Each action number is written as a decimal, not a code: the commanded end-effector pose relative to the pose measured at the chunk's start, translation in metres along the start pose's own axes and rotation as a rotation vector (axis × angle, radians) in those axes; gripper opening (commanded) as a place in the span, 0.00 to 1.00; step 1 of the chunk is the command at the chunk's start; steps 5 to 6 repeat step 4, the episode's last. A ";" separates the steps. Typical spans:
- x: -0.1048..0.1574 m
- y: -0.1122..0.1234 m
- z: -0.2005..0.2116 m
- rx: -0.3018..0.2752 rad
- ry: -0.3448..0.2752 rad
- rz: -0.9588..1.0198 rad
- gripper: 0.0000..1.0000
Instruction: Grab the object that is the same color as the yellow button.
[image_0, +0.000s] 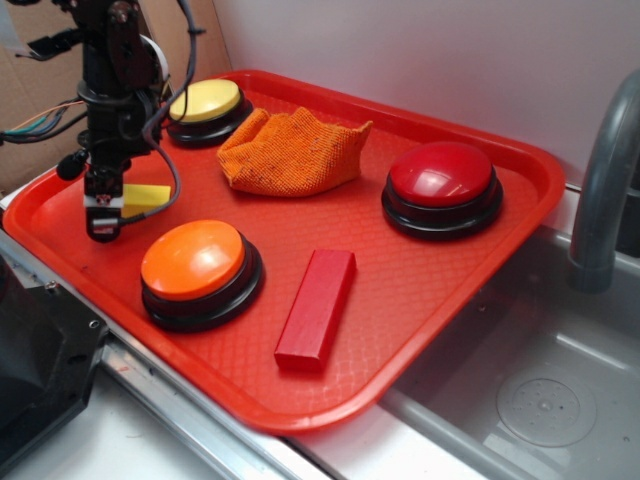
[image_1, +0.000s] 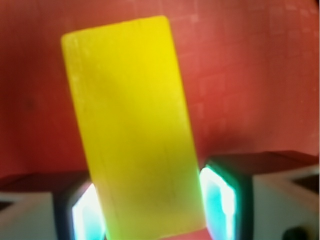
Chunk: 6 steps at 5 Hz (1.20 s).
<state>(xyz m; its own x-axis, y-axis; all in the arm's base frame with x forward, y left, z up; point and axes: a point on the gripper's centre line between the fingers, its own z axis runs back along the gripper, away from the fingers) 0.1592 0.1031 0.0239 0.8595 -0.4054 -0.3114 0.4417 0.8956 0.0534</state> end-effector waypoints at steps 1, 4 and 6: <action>0.005 -0.023 0.121 0.030 -0.142 0.540 0.00; -0.002 -0.056 0.199 0.042 -0.149 0.666 0.00; -0.002 -0.056 0.199 0.042 -0.149 0.666 0.00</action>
